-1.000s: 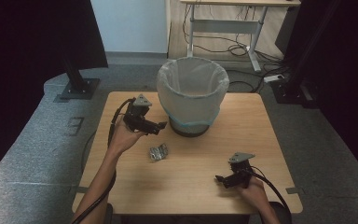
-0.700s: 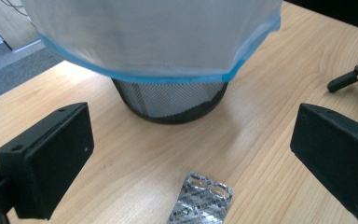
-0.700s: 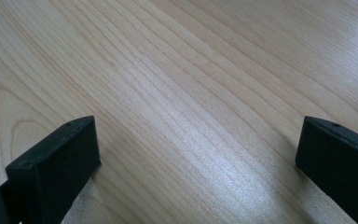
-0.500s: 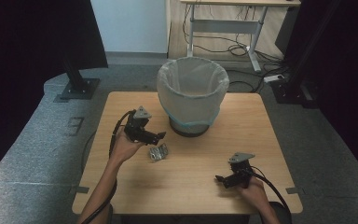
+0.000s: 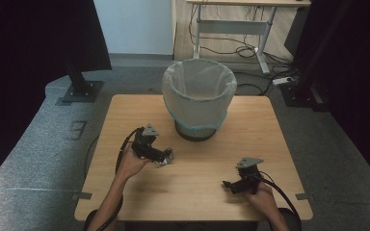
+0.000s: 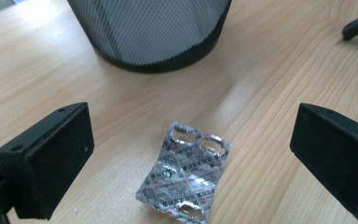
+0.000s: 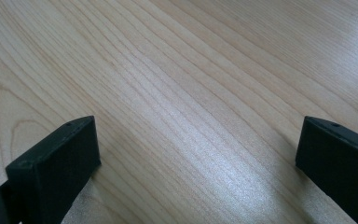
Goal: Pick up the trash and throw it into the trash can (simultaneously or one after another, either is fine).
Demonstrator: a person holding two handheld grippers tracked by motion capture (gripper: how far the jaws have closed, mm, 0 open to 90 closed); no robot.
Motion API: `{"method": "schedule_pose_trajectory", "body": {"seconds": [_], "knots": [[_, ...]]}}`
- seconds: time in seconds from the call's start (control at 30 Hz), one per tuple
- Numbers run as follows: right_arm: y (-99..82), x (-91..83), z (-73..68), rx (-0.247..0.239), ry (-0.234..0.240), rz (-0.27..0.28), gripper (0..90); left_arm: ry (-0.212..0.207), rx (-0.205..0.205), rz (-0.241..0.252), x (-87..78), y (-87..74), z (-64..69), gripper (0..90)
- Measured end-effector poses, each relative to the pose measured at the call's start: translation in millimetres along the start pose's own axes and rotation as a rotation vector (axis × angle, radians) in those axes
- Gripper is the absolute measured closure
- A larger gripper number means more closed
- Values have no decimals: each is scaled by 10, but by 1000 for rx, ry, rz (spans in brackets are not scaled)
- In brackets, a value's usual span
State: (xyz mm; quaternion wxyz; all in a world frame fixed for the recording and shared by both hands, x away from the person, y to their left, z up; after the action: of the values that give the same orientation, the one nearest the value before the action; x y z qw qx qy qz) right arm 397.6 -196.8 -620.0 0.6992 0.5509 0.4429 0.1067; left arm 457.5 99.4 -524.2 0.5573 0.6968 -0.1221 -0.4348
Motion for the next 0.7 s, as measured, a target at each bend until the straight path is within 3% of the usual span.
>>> {"method": "schedule_pose_trajectory", "body": {"seconds": [0.4,0.7], "knots": [[0,1,0,0,-1,0,0,10,-2,-61,200,-298,-48,0],[-1,0,-1,1,-1,-1,0,-2,-27,-66,276,-445,-84,0]]}}
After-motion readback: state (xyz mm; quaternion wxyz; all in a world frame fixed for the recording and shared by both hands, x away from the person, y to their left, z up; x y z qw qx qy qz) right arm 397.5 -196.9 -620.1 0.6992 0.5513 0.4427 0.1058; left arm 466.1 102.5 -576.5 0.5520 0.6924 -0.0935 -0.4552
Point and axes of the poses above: each handheld gripper's, and its own axes: x roughly forward along the jaws, y roughly out of its top, z roughly to its right, the point moved 9 cm from there along x, roughly forward along the jaws, and after that the axes turned 14 degrees about z, right-handed, at the moved point
